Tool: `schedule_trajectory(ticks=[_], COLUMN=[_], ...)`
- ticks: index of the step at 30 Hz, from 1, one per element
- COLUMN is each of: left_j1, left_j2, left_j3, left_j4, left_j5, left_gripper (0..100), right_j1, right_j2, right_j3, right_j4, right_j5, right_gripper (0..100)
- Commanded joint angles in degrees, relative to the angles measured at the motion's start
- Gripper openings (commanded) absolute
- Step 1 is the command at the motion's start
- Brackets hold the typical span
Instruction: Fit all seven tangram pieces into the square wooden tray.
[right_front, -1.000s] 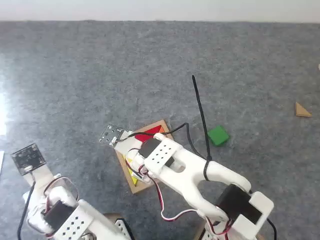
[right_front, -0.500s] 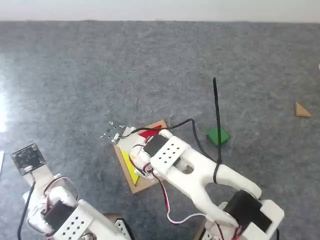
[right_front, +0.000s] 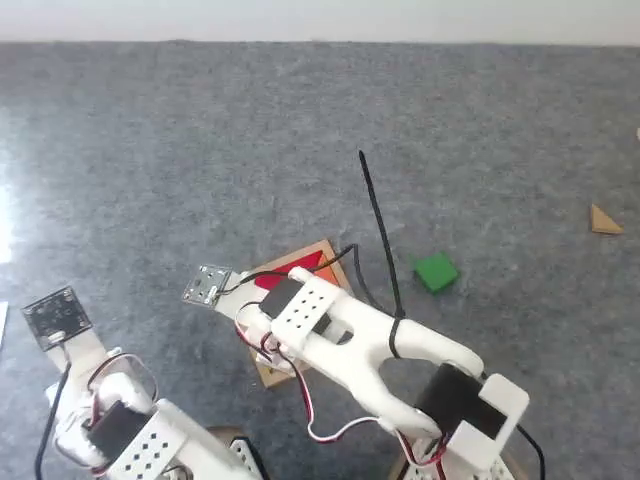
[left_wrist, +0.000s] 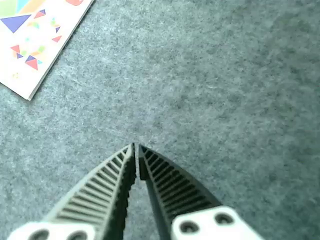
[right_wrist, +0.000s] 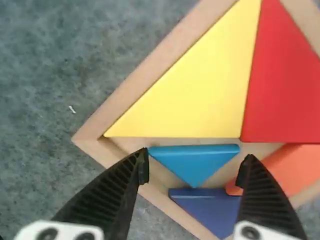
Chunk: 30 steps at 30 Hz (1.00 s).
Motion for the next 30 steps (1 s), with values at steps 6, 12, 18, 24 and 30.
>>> schedule_trajectory(ticks=[6, 12, 18, 24, 30], left_j1=[-0.18, -0.26, -0.26, -0.26, -0.26], left_j2=[-1.05, -1.05, -1.05, -1.05, -1.05], left_j3=[-1.19, -1.19, -1.19, -1.19, -1.19], left_j4=[0.09, 0.09, 0.18, 0.18, 0.18], left_j5=[-0.18, -0.18, -0.18, -0.18, -0.18], left_gripper=[2, 2, 1, 1, 1], right_j1=[-0.66, -1.45, -1.63, -1.45, 1.8], right_j2=[-0.4, -0.04, 4.26, 4.88, 5.67], right_j3=[-2.46, -1.76, -3.34, -4.04, -4.31], right_j4=[-0.04, 0.04, 0.66, 2.24, 2.68], right_j5=[2.73, 6.42, 10.02, 12.4, 13.63], right_gripper=[29.6, 29.6, 29.6, 29.6, 29.2])
